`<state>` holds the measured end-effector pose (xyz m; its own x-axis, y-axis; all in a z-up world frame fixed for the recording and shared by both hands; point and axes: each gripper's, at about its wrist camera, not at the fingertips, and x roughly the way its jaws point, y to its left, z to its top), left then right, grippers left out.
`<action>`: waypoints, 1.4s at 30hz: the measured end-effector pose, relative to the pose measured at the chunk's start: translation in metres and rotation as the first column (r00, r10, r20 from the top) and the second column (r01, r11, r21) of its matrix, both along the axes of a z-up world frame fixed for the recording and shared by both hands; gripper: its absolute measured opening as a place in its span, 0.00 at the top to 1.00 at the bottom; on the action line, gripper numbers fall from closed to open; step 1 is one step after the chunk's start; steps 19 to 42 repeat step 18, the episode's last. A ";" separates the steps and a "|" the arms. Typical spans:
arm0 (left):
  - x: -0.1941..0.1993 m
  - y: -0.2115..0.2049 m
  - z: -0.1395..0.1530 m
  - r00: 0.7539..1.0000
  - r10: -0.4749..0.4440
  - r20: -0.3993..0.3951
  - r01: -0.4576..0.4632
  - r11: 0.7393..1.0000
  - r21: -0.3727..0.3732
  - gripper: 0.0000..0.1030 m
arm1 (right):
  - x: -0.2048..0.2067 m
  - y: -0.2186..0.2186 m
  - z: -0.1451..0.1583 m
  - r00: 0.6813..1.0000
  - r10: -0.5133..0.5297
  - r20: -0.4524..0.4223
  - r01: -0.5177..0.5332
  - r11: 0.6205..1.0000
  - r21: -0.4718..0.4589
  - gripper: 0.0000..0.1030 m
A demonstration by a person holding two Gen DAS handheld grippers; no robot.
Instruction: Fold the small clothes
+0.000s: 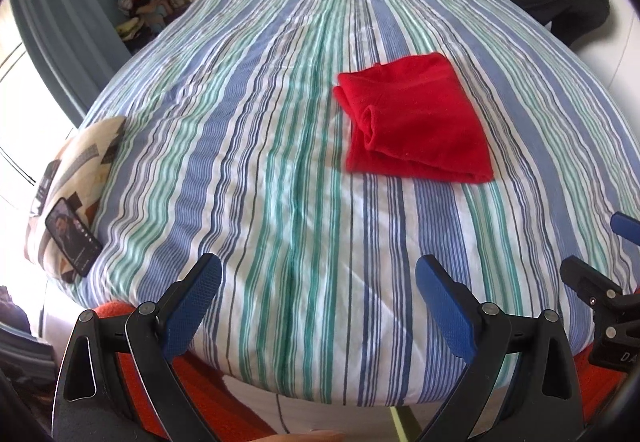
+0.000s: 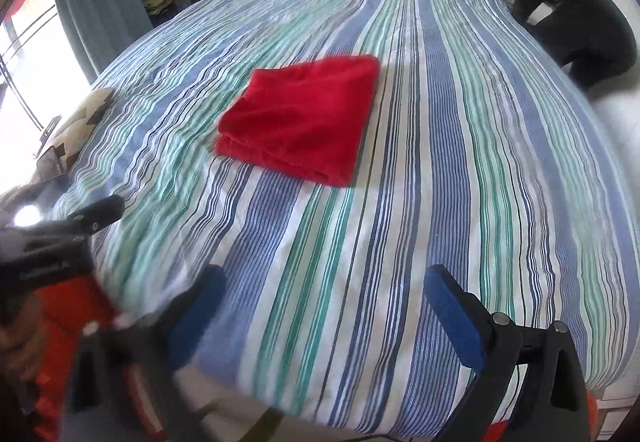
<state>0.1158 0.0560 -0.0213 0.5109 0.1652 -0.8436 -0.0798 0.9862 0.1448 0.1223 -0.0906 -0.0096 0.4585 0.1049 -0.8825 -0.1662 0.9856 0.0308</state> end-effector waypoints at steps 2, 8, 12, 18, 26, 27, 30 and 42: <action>0.000 -0.002 0.001 1.000 -0.009 0.000 0.009 1.000 0.010 0.05 | 0.002 0.001 0.002 1.000 -0.011 -0.002 0.011 1.000 -0.005 0.04; 0.003 -0.005 -0.002 1.000 -0.016 -0.013 0.016 1.000 0.001 0.05 | 0.005 0.008 0.011 1.000 -0.011 0.014 0.011 1.000 -0.005 0.04; 0.003 -0.004 -0.003 1.000 -0.016 -0.015 0.016 1.000 0.001 0.05 | 0.006 0.011 0.012 1.000 -0.008 0.023 0.008 1.000 -0.012 0.04; 0.001 -0.007 -0.002 1.000 -0.016 0.006 0.016 1.000 0.015 0.04 | 0.004 0.013 0.014 0.999 -0.007 0.032 0.007 1.000 -0.001 0.04; 0.001 -0.007 -0.002 1.000 -0.016 0.006 0.016 1.000 0.015 0.04 | 0.004 0.013 0.014 0.999 -0.007 0.032 0.007 1.000 -0.001 0.04; 0.001 -0.007 -0.002 1.000 -0.016 0.006 0.016 1.000 0.015 0.04 | 0.004 0.013 0.014 0.999 -0.007 0.032 0.007 1.000 -0.001 0.04; 0.001 -0.007 -0.002 1.000 -0.016 0.006 0.016 1.000 0.015 0.04 | 0.004 0.013 0.014 0.999 -0.007 0.032 0.007 1.000 -0.001 0.04; 0.001 -0.007 -0.002 1.000 -0.016 0.006 0.016 1.000 0.015 0.04 | 0.004 0.013 0.014 0.999 -0.007 0.032 0.007 1.000 -0.001 0.04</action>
